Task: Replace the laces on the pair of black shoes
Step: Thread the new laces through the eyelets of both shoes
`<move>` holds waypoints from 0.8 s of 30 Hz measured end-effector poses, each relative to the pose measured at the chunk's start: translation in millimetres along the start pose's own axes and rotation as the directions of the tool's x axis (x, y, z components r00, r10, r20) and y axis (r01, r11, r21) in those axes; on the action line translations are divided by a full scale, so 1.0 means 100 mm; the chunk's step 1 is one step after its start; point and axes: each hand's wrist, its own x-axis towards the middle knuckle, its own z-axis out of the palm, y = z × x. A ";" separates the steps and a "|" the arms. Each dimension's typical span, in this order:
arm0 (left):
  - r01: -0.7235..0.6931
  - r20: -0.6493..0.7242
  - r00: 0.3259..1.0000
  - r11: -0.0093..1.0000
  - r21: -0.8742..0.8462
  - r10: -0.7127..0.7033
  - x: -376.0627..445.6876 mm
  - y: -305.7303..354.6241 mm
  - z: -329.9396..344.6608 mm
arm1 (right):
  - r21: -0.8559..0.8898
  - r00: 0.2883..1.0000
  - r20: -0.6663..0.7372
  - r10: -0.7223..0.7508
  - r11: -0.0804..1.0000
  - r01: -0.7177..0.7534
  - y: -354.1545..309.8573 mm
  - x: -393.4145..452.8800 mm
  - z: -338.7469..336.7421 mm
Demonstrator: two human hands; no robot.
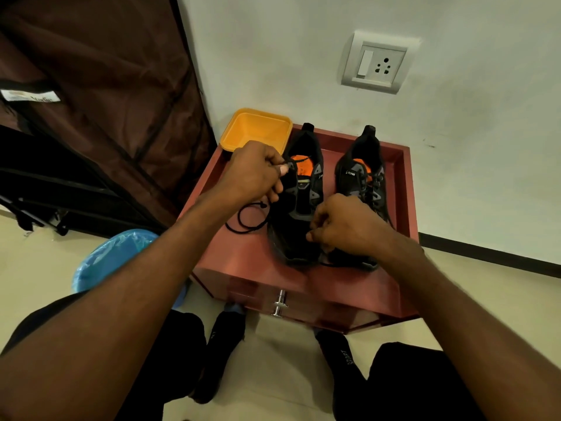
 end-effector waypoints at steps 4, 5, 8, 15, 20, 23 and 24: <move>-0.049 0.025 0.998 0.999 0.019 0.049 -0.03 0.03 0.03 | 0.156 0.991 -0.015 -0.132 0.979 0.133 -0.20 -0.06 0.01; -0.047 0.025 0.999 0.998 0.046 0.046 -0.04 0.02 0.05 | 0.078 0.982 -0.155 -0.106 0.990 0.120 -0.16 -0.02 0.00; -0.006 0.020 1.000 0.994 0.109 0.004 -0.06 0.00 0.09 | 0.065 0.928 -0.373 0.022 0.998 0.003 0.04 0.07 -0.06; -0.056 0.022 0.998 0.955 0.291 0.052 -0.13 0.03 0.12 | 0.194 0.888 -0.433 0.157 0.978 -0.079 0.20 0.22 0.01; -0.142 0.027 0.989 0.908 0.394 0.144 -0.11 -0.02 0.22 | 0.301 0.882 -0.430 0.194 0.952 -0.063 0.20 0.32 0.08; -0.151 0.053 0.988 0.880 0.450 0.143 -0.09 -0.03 0.24 | 0.262 0.876 -0.441 0.196 0.961 -0.083 0.16 0.33 0.10; -0.158 0.057 0.987 0.882 0.445 0.149 -0.07 -0.05 0.25 | 0.255 0.876 -0.439 0.200 0.963 -0.092 0.16 0.34 0.10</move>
